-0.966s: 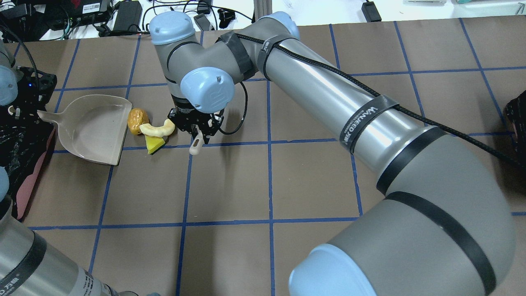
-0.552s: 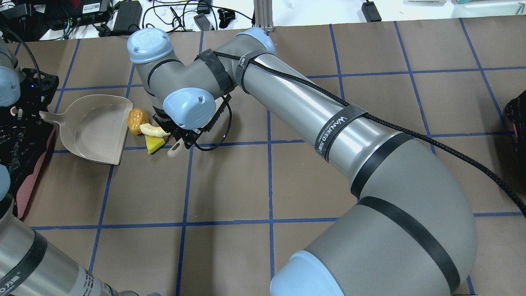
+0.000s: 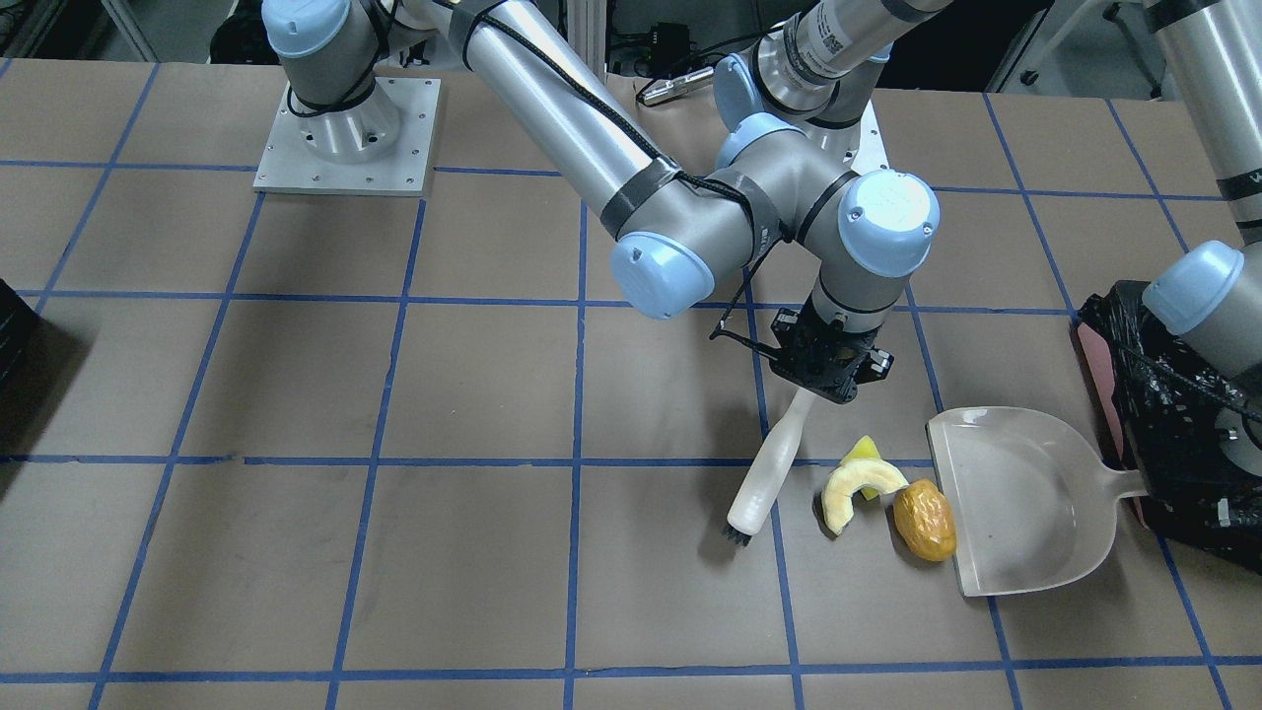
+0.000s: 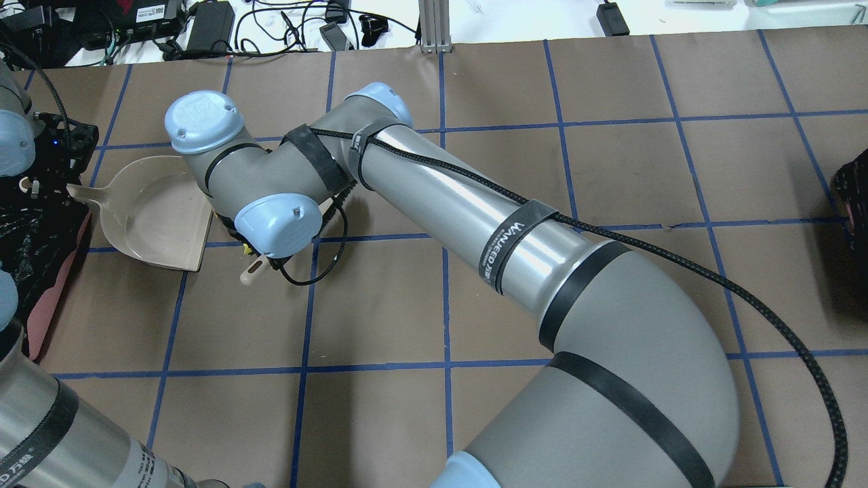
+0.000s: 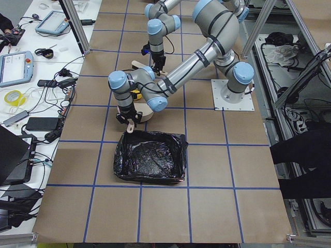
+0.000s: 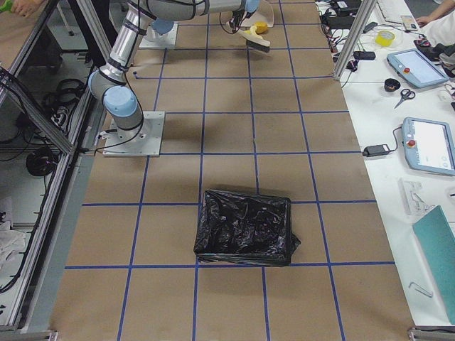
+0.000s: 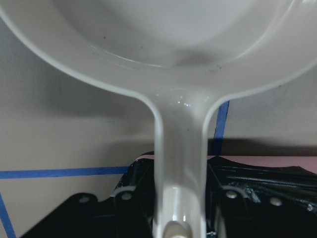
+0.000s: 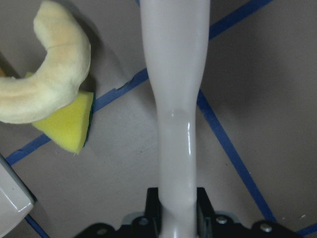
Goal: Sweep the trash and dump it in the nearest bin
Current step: 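Sweep the cookie, peel and sponge into the dustpan with the right-held brush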
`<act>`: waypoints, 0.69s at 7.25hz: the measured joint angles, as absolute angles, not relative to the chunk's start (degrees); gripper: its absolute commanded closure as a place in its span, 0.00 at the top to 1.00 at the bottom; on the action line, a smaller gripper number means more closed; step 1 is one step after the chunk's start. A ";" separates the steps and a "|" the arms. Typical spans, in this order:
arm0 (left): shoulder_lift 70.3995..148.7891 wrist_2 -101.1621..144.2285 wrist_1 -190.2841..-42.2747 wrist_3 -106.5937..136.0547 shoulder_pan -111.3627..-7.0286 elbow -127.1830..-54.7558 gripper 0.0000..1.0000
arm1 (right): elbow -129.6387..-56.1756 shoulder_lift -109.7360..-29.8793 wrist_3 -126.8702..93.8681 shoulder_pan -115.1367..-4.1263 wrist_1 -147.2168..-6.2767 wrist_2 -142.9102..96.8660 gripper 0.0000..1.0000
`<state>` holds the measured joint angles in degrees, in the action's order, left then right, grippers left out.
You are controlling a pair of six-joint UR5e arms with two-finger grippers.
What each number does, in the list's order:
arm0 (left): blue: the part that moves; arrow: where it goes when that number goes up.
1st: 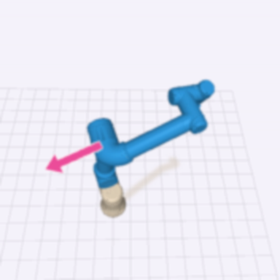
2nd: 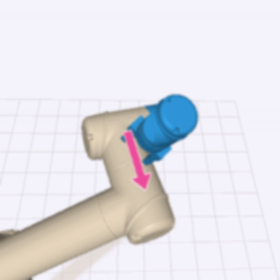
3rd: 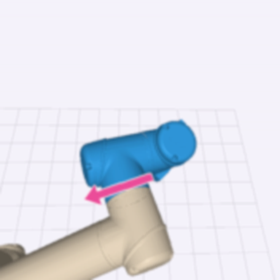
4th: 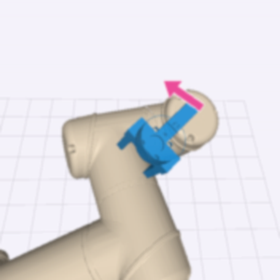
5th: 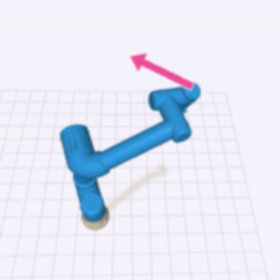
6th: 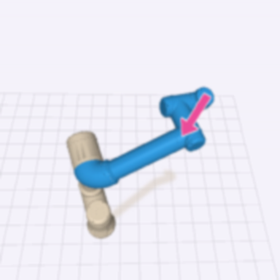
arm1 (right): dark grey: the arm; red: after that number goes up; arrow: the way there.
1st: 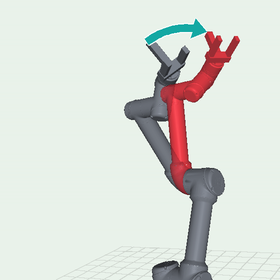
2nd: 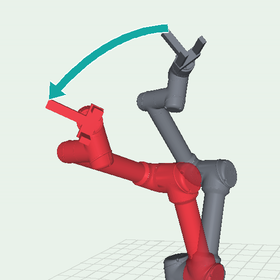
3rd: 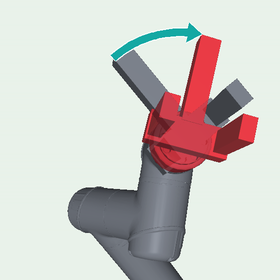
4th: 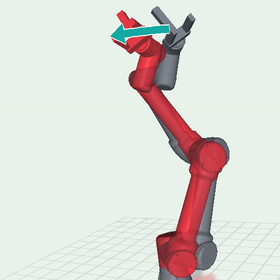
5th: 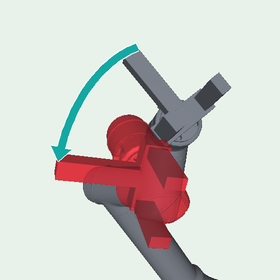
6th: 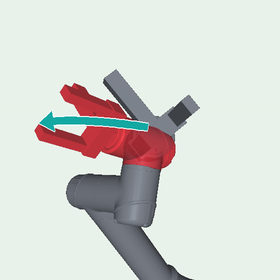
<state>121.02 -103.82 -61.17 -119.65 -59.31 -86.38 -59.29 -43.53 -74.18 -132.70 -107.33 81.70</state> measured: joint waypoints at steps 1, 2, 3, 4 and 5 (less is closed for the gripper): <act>121.02 -103.86 -61.17 -119.63 -59.32 -86.39 0.00 | -59.29 -43.09 -75.00 -133.77 -107.87 81.56 0.00; 121.03 -103.84 -61.19 -119.58 -59.32 -86.45 0.00 | -59.26 -42.68 -75.49 -134.47 -108.06 81.47 0.00; 121.03 -103.79 -61.21 -119.50 -59.32 -86.54 0.00 | -59.22 -42.07 -75.66 -135.05 -108.24 81.39 0.00; 120.99 -103.77 -61.17 -119.48 -59.32 -86.63 0.00 | -59.08 -41.41 -75.43 -135.47 -108.99 81.38 0.00; 120.92 -103.74 -61.10 -119.51 -59.32 -86.70 0.00 | -58.63 -40.81 -74.53 -135.67 -110.04 81.40 0.00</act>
